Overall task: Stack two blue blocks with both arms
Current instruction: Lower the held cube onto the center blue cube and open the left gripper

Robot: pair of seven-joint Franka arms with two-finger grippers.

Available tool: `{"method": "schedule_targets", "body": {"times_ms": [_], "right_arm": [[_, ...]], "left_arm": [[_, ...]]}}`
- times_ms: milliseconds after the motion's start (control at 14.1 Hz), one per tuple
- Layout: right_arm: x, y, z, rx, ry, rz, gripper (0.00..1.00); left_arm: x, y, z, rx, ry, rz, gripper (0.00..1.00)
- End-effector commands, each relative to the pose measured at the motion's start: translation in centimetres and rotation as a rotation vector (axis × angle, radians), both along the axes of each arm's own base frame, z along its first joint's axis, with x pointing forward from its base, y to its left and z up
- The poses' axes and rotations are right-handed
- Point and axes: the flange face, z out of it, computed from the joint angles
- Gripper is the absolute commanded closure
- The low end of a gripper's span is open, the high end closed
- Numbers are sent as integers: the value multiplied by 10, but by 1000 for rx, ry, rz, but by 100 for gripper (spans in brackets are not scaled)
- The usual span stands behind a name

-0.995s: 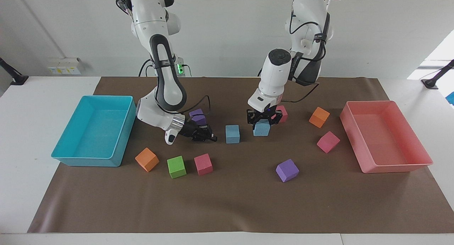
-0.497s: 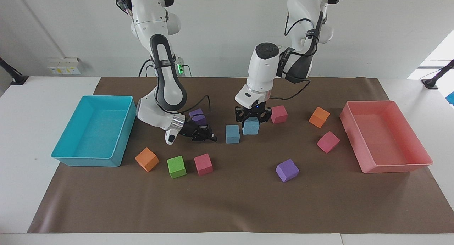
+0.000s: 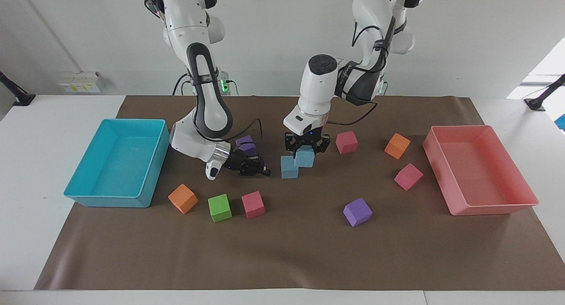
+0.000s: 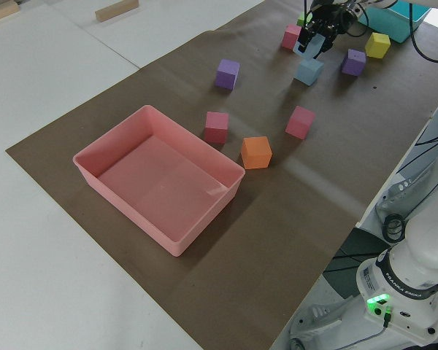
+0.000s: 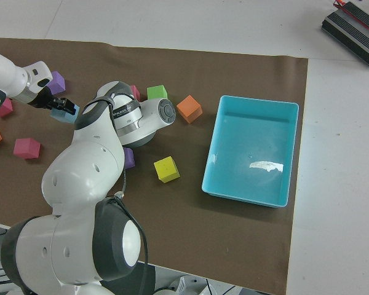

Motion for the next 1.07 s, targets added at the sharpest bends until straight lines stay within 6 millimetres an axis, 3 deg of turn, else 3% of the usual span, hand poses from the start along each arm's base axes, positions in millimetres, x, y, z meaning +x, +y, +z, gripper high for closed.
{"method": "schedule_targets", "body": {"times_ms": [0, 284, 568, 995], "right_arm": [[-3, -2, -1, 1, -25, -17, 100], [-3, 0, -1, 1, -25, -14, 100], [-3, -2, -2, 1, -23, -16, 100], [-3, -2, -1, 1, -25, -15, 100]], "left_arm": [[7, -23, 1, -24, -2, 61, 100], [4, -23, -6, -18, 15, 94, 100], [-6, -37, -30, 10, 41, 116, 100], [-9, -34, -34, 42, 67, 123, 100]]}}
